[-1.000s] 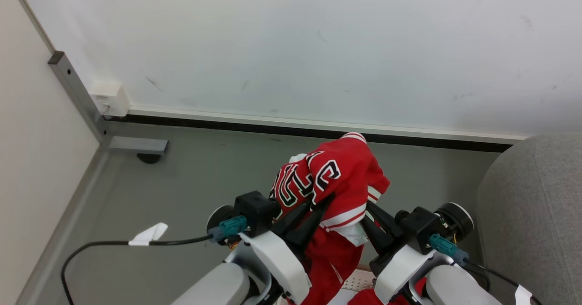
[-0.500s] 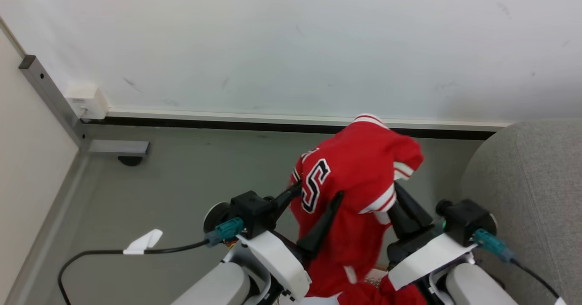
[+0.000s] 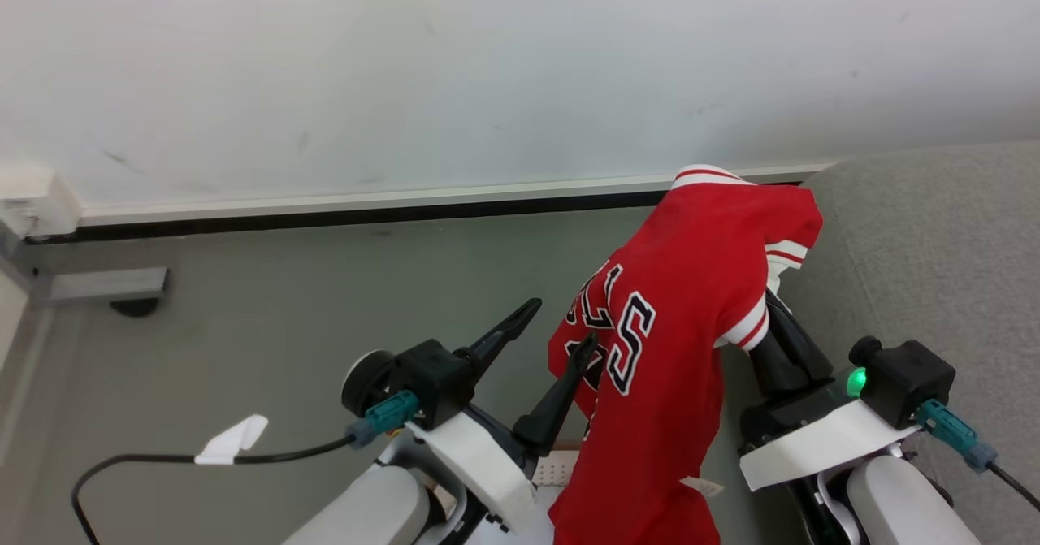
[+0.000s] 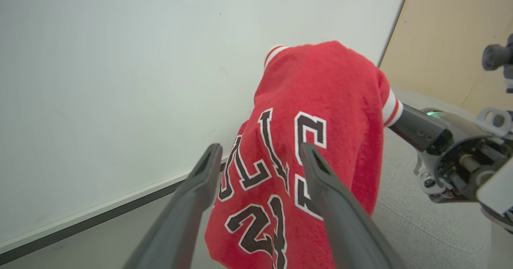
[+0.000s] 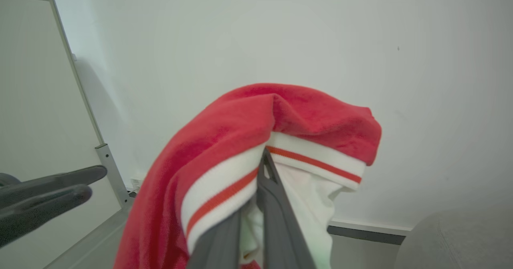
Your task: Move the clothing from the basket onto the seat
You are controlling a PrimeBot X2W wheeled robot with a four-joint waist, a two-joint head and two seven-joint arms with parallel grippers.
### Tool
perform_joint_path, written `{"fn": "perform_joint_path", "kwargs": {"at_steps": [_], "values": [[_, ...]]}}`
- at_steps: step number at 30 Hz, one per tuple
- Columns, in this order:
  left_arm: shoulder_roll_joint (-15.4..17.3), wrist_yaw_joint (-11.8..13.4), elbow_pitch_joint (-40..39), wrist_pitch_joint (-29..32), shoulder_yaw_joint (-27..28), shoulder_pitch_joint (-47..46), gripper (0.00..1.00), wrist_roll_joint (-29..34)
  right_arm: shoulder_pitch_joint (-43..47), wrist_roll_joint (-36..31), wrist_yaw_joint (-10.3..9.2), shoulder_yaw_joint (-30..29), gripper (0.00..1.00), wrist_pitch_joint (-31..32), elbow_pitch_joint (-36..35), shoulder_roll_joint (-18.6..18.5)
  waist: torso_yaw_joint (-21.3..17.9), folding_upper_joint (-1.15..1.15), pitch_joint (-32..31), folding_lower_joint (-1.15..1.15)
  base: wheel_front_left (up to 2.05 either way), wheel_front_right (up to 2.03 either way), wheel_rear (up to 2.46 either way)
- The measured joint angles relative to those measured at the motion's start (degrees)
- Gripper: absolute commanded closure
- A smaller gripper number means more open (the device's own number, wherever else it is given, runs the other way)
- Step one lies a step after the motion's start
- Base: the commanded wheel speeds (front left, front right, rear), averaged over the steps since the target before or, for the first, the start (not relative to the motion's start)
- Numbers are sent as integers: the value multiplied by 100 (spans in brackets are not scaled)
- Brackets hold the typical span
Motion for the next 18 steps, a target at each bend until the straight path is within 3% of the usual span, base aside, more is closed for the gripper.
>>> {"fn": "perform_joint_path", "kwargs": {"at_steps": [9,18], "values": [[189,-8,-134,-2,-49,-55,0,122,282,67,0,-378,100,-1,-287,5,-798,0,193,0,0,0,0],[277,-32,-216,34,-116,-100,0,143,568,715,0,-480,100,-1,-334,115,-1621,0,357,0,0,0,0]]}}
